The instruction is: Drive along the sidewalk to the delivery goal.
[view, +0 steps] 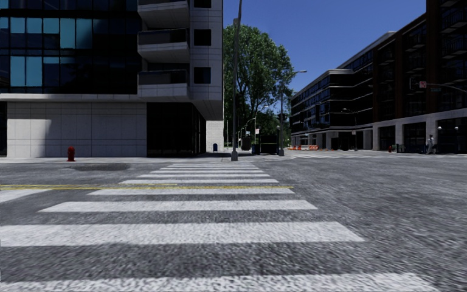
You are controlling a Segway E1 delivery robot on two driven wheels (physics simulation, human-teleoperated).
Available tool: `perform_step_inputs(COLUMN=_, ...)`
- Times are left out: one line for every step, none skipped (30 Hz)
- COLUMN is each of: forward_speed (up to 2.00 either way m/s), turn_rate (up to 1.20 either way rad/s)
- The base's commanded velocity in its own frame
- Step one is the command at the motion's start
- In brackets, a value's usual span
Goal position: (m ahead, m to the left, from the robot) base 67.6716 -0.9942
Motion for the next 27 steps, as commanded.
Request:
perform_step_inputs(forward_speed=2.0, turn_rate=0.14)
perform_step_inputs(forward_speed=2.0, turn_rate=0.14)
perform_step_inputs(forward_speed=2.0, turn_rate=0.14)
perform_step_inputs(forward_speed=2.0, turn_rate=0.14)
perform_step_inputs(forward_speed=2.0, turn_rate=0.14)
perform_step_inputs(forward_speed=2.0, turn_rate=0.14)
perform_step_inputs(forward_speed=2.0, turn_rate=0.14)
perform_step_inputs(forward_speed=2.0, turn_rate=0.15)
perform_step_inputs(forward_speed=2.0, turn_rate=0.16)
perform_step_inputs(forward_speed=2.0, turn_rate=0.19)
perform_step_inputs(forward_speed=2.0, turn_rate=0.22)
perform_step_inputs(forward_speed=2.0, turn_rate=0.23)
perform_step_inputs(forward_speed=2.0, turn_rate=0.24)
perform_step_inputs(forward_speed=2.0, turn_rate=0.24)
perform_step_inputs(forward_speed=2.0, turn_rate=0.24)
perform_step_inputs(forward_speed=2.0, turn_rate=0.27)
perform_step_inputs(forward_speed=2.0, turn_rate=0.29)
perform_step_inputs(forward_speed=2.0, turn_rate=0.29)
perform_step_inputs(forward_speed=2.0, turn_rate=0.29)
perform_step_inputs(forward_speed=2.0, turn_rate=0.31)
perform_step_inputs(forward_speed=2.0, turn_rate=0.31)
perform_step_inputs(forward_speed=2.0, turn_rate=0.31)
perform_step_inputs(forward_speed=2.0, turn_rate=0.31)
perform_step_inputs(forward_speed=2.0, turn_rate=0.31)
perform_step_inputs(forward_speed=2.0, turn_rate=0.31)
perform_step_inputs(forward_speed=2.0, turn_rate=0.31)
perform_step_inputs(forward_speed=2.0, turn_rate=0.3)
